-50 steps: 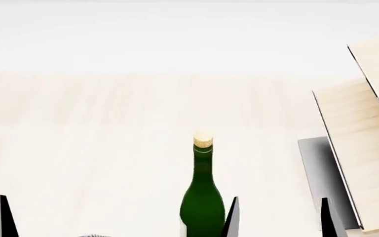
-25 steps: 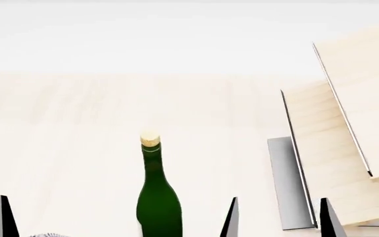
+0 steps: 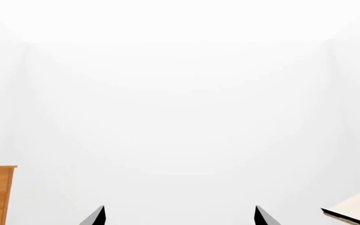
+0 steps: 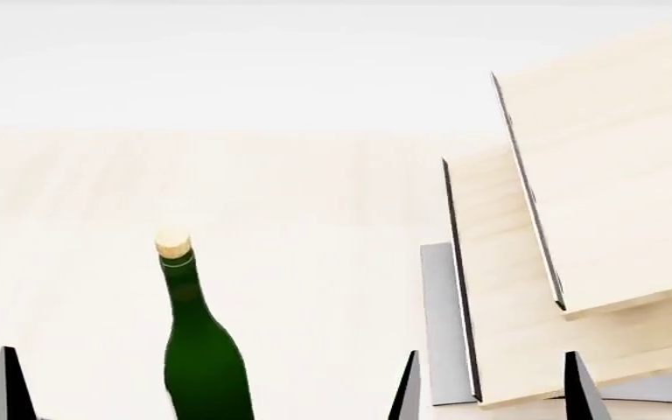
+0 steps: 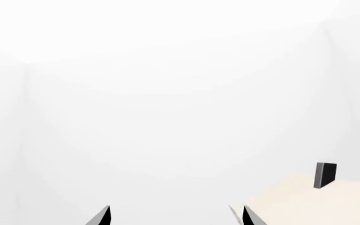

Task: Put the wine bottle on the wine rack.

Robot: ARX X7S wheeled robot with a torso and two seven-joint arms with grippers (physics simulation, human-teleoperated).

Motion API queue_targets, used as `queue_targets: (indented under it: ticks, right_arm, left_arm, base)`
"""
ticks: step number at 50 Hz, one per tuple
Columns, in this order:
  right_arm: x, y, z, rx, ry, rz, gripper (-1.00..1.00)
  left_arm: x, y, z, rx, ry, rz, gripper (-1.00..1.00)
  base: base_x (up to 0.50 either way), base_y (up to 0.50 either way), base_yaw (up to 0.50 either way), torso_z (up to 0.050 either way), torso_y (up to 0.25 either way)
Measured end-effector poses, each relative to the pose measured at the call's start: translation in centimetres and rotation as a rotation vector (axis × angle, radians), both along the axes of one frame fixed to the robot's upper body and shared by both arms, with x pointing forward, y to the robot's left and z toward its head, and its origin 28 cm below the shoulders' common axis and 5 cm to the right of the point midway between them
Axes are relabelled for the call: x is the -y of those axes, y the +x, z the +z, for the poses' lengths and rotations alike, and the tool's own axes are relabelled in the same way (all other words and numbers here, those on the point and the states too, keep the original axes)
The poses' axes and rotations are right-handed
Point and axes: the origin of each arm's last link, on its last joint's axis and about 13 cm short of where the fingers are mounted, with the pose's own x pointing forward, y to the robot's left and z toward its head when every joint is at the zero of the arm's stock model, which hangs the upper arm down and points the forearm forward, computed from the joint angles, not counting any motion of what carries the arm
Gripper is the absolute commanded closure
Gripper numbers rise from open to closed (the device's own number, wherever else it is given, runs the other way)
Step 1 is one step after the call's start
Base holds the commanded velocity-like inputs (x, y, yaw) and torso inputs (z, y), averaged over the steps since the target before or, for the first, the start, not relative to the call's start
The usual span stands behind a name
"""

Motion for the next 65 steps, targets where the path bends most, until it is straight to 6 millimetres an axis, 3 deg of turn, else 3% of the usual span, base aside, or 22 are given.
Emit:
queue_targets:
  ticks: [33,52,65]
  right_arm:
    - [0.0,0.0,-0.1,0.000,0.000,0.003,-1.00]
    - [-0.5,0.3,-0.5,-0.037,-0.055,-0.011,-1.00]
    - [-1.2,2.1,1.8,0.005,-0.065,-0.024,-1.00]
  left_arm:
    - [0.0,0.0,0.0,-0.001,0.000,-0.001,-1.00]
    - [0.0,0.0,-0.1,-0.001,0.000,-0.001,-1.00]
    - [0.0,0.0,0.0,-0.001,0.000,-0.001,-1.00]
  base:
    - [0.00,-0.20,0.00,0.000,0.000]
    - [0.00,0.00,0.00,0.000,0.000]
    - [0.00,0.00,0.00,0.000,0.000]
